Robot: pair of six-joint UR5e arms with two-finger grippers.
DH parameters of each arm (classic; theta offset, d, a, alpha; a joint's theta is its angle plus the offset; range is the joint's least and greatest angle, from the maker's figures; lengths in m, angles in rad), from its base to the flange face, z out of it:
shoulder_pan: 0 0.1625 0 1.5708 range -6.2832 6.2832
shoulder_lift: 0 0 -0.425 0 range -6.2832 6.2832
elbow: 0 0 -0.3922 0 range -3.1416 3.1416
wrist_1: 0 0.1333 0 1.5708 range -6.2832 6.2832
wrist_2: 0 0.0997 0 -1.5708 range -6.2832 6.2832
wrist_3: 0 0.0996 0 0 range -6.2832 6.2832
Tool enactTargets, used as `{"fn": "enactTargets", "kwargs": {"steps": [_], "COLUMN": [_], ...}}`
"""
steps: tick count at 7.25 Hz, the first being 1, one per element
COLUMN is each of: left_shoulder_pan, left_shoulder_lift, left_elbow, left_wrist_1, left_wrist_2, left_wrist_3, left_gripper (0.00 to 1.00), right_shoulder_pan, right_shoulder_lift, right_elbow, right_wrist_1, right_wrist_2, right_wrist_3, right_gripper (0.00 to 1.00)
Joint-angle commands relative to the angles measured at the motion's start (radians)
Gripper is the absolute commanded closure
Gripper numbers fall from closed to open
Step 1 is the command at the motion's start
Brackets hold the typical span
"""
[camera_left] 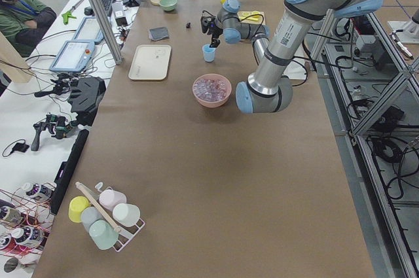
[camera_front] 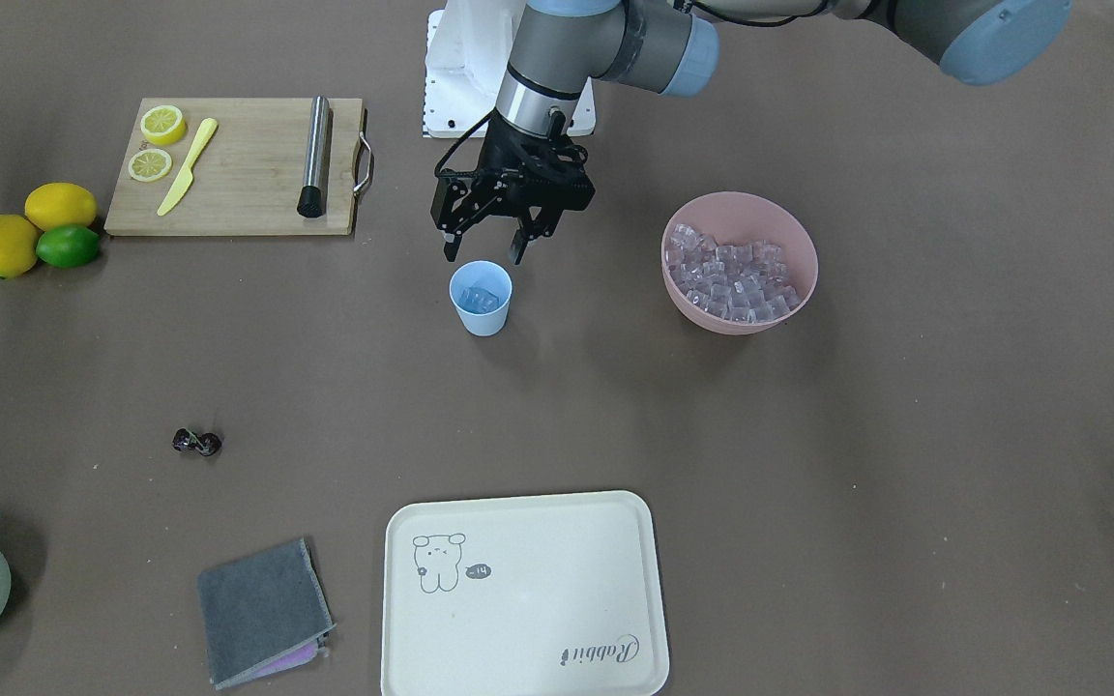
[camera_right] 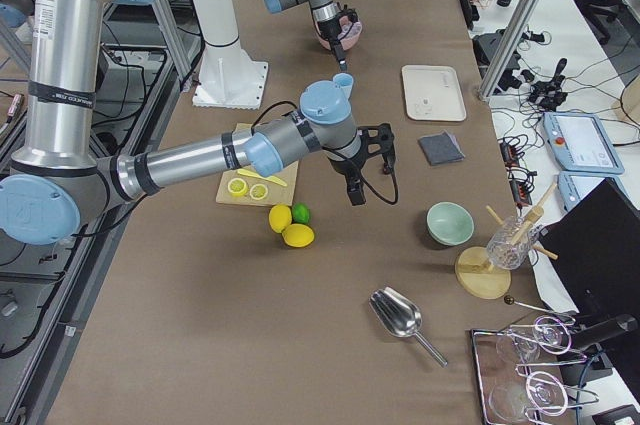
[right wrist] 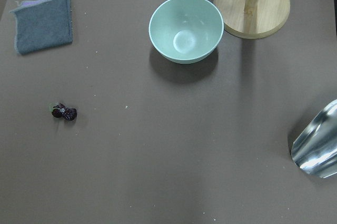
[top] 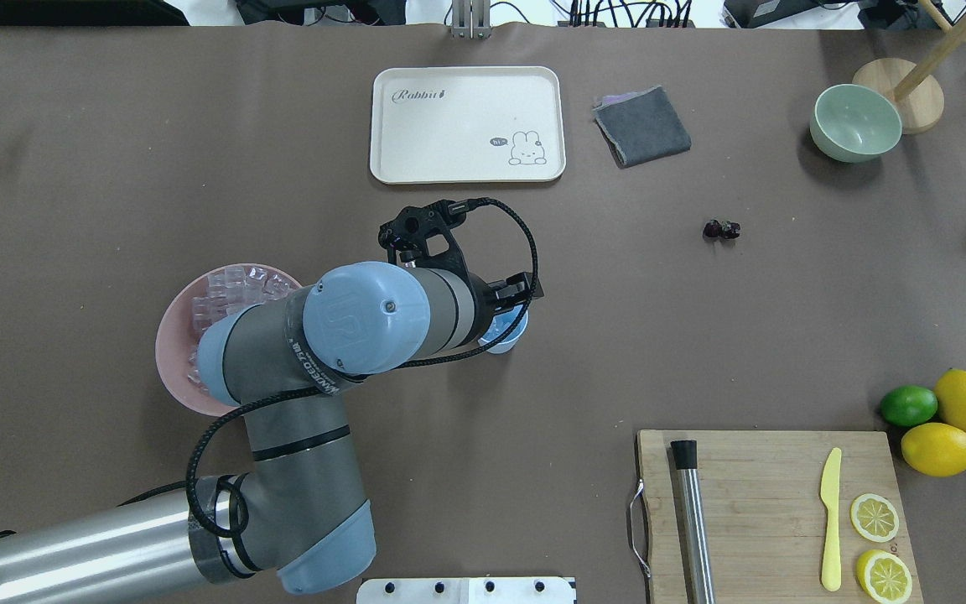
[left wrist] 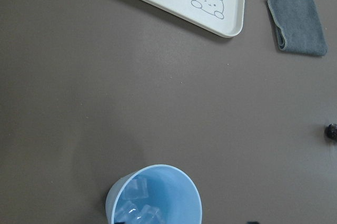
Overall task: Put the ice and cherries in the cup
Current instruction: 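Open the left gripper to drop the ice cube into the cup, then withdraw the left gripper to rest while the right arm moves toward the cherries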
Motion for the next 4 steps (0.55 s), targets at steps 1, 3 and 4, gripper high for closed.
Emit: {"fn": "enactTargets", "kwargs": {"steps": [1,3,4], "left_shoulder_pan": [-0.002,-0.019,-0.048], "left_shoulder_lift": [0.087,0.130,0.158], "left_elbow": [-0.102,-0.237,-0.285], "left_wrist_1": [0.025,0.213,0.296], "left_wrist_2": [-0.001,-0.007,-0.016], "left_wrist_3": [0.006,0.172,0.214], "left_gripper": [0.03,0.02,0.02], "right_shoulder_pan": [-0.006,-0.028,-0.054], "right_shoulder_lift": [0.018,0.034,0.051], "right_elbow": [-0.003,-0.003,-0.001], "right_wrist_1": [0.000,0.000,0.002], "right_wrist_2": [-0.001,-0.004,-0.006], "right_wrist_3": [0.000,0.005,0.077], "right_gripper": [0.00,0.00,0.00]}}
